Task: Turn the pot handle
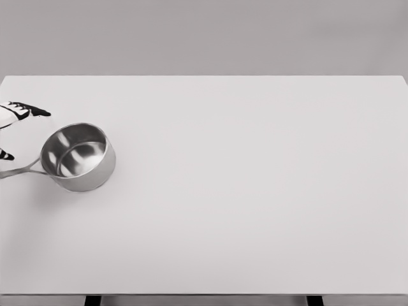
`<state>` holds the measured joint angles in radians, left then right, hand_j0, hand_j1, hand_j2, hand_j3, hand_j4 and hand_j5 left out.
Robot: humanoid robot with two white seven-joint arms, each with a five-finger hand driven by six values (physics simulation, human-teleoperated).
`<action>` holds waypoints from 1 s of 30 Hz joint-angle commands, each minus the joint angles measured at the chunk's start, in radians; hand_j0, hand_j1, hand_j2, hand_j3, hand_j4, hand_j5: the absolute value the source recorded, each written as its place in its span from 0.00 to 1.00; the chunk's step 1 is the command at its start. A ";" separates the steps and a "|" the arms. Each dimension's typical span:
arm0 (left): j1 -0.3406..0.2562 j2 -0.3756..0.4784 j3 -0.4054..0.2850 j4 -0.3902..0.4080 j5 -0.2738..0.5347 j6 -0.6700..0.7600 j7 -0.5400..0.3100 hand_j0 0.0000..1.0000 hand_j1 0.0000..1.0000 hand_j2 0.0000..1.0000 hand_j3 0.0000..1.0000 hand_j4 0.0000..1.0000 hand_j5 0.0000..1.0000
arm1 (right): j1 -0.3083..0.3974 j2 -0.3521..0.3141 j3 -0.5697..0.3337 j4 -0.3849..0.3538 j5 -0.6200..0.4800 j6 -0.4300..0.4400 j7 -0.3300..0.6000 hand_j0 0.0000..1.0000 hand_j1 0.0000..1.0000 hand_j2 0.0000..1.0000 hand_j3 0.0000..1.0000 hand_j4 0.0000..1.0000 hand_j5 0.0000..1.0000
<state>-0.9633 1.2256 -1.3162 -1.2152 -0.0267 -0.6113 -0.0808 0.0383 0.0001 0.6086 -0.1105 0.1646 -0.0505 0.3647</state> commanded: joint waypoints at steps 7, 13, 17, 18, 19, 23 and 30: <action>-0.005 0.121 -0.011 -0.288 0.099 0.000 -0.008 1.00 1.00 1.00 1.00 1.00 1.00 | 0.000 0.000 0.000 0.000 -0.001 0.000 0.000 1.00 1.00 1.00 1.00 1.00 1.00; -0.002 0.164 -0.063 -0.270 0.090 0.000 -0.002 1.00 1.00 1.00 1.00 1.00 1.00 | 0.000 0.000 0.000 0.000 -0.001 0.000 0.000 1.00 1.00 1.00 1.00 1.00 1.00; 0.018 0.118 -0.092 -0.213 0.079 0.000 0.000 1.00 1.00 1.00 1.00 1.00 1.00 | 0.000 0.000 0.000 0.000 -0.001 0.000 0.000 1.00 1.00 1.00 1.00 1.00 1.00; 0.029 0.089 -0.087 -0.167 0.079 0.000 0.000 1.00 1.00 1.00 1.00 1.00 1.00 | 0.000 0.000 -0.001 0.000 -0.001 0.000 0.000 1.00 1.00 1.00 1.00 1.00 1.00; 0.031 0.068 -0.086 -0.132 0.079 0.000 0.001 1.00 1.00 1.00 1.00 1.00 1.00 | 0.000 0.000 -0.001 0.000 -0.001 0.000 0.000 1.00 1.00 1.00 1.00 1.00 1.00; 0.031 0.040 -0.080 -0.054 0.077 0.000 0.006 1.00 1.00 1.00 1.00 1.00 1.00 | 0.000 0.000 0.000 0.000 -0.001 -0.002 0.000 1.00 1.00 1.00 1.00 1.00 1.00; 0.031 0.012 -0.055 -0.017 0.067 0.000 0.006 1.00 1.00 1.00 1.00 1.00 1.00 | 0.000 0.000 -0.001 0.000 -0.001 0.000 0.000 1.00 1.00 1.00 1.00 1.00 1.00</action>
<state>-0.9327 1.2494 -1.3838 -1.2414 0.0380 -0.6113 -0.0759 0.0383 0.0001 0.6083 -0.1105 0.1646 -0.0505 0.3647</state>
